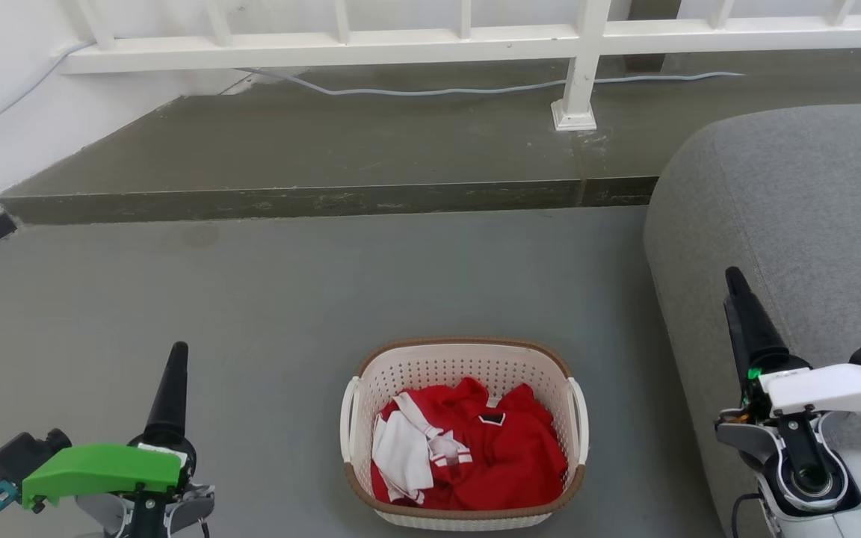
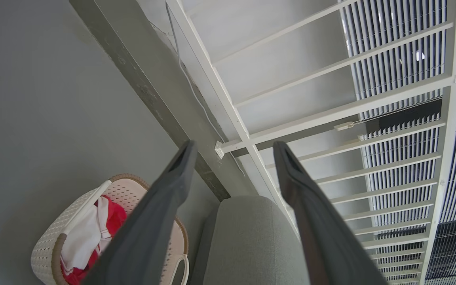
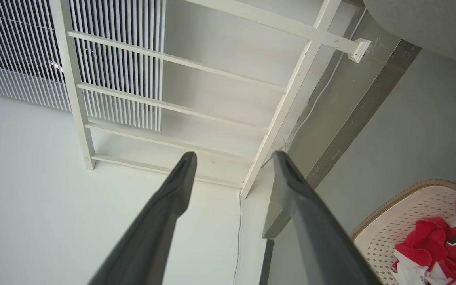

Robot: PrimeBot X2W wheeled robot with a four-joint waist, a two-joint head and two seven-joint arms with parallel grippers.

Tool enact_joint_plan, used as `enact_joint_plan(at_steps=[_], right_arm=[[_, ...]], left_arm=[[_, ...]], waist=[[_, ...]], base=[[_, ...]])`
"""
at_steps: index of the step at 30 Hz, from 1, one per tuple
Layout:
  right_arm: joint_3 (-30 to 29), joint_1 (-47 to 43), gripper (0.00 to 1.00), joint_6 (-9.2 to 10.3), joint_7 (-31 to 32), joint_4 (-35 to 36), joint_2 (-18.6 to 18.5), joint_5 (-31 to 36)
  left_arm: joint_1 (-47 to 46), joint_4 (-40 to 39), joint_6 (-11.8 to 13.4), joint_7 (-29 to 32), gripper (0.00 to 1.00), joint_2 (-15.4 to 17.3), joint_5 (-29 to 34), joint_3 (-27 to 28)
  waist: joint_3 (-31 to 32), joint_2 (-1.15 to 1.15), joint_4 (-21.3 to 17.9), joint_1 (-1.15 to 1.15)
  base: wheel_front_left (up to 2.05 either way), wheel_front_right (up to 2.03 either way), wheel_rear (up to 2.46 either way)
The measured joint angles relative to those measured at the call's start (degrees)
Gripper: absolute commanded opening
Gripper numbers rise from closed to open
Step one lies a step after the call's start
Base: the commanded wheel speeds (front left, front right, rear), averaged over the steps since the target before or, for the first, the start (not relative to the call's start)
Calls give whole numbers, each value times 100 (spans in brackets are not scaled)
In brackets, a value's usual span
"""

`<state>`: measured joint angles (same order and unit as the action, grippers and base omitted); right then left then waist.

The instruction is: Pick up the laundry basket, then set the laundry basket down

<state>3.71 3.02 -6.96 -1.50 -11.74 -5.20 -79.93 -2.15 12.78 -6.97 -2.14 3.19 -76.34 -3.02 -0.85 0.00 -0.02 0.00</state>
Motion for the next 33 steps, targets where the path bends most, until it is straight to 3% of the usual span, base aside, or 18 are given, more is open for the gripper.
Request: enact_joint_plan(at_steps=[21,33], right_arm=[[898,164,100,-1,-447,-149,-525,1991],[1021,275,100,0,-666,-113,-483,2994]], left_arm=[[-17,-196,102,-400,100,103,2239,-174],[-22,-336,205,-628,100,91,3516,-333]], waist=[[7,0,6,0],[8,0,-9,0]], base=[[0,0,0],[0,0,0]])
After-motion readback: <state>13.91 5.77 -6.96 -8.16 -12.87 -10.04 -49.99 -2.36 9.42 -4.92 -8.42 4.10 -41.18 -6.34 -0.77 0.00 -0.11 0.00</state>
